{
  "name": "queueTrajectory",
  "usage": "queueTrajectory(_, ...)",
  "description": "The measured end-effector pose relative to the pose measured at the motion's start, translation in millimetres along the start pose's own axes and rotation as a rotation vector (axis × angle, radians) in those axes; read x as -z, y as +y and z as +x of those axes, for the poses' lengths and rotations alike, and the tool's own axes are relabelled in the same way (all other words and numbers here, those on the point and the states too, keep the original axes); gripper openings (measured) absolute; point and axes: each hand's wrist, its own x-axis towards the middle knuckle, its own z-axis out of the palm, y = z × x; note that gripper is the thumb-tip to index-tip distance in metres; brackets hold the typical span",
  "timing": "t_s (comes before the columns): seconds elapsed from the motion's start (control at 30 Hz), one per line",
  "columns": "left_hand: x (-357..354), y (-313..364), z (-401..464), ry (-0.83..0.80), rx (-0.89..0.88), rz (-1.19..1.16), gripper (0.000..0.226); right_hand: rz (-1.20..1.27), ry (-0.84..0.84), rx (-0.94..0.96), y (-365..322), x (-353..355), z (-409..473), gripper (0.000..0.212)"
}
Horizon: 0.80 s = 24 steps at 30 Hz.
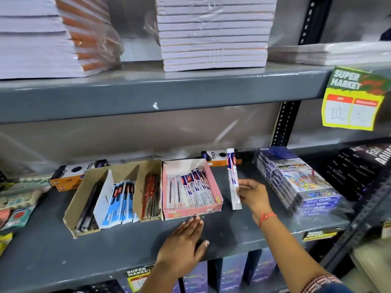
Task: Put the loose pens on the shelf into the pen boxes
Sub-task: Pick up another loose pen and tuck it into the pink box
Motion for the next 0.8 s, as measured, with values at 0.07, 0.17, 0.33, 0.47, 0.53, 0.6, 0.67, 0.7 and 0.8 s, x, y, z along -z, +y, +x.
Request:
queueTrajectory(0.07,0,-5,-4,-0.003,0.02,0.011,0.061,0.135,-0.088,0.01,-7,-8,-13,0.027)
queueTrajectory(0.17,2,-17,-14,-0.003,0.026,0.054,0.064,0.266,-0.21,0.033,-13,-19,-30,0.028)
queueTrajectory(0.33,10,-47,-35,0.003,0.1,0.064,0.066,0.315,-0.3,0.058,-18,-35,-45,0.022)
queueTrajectory(0.47,14,-65,-50,-0.002,0.183,0.064,0.063,0.31,-0.321,0.054,-21,-46,-51,0.021)
queueTrajectory(0.53,15,-66,-53,-0.013,0.191,0.055,0.063,0.31,-0.323,0.055,-21,-50,-52,0.021)
queueTrajectory(0.6,15,-65,-53,-0.023,0.188,0.056,0.064,0.316,-0.327,0.055,-22,-53,-54,0.022)
queueTrajectory(0.67,16,-65,-52,-0.027,0.186,0.056,0.065,0.312,-0.324,0.058,-23,-56,-55,0.022)
queueTrajectory(0.7,16,-66,-52,-0.032,0.184,0.058,0.065,0.31,-0.32,0.058,-23,-56,-55,0.022)
queueTrajectory(0.8,17,-67,-52,-0.044,0.181,0.054,0.071,0.308,-0.311,0.059,-23,-58,-54,0.022)
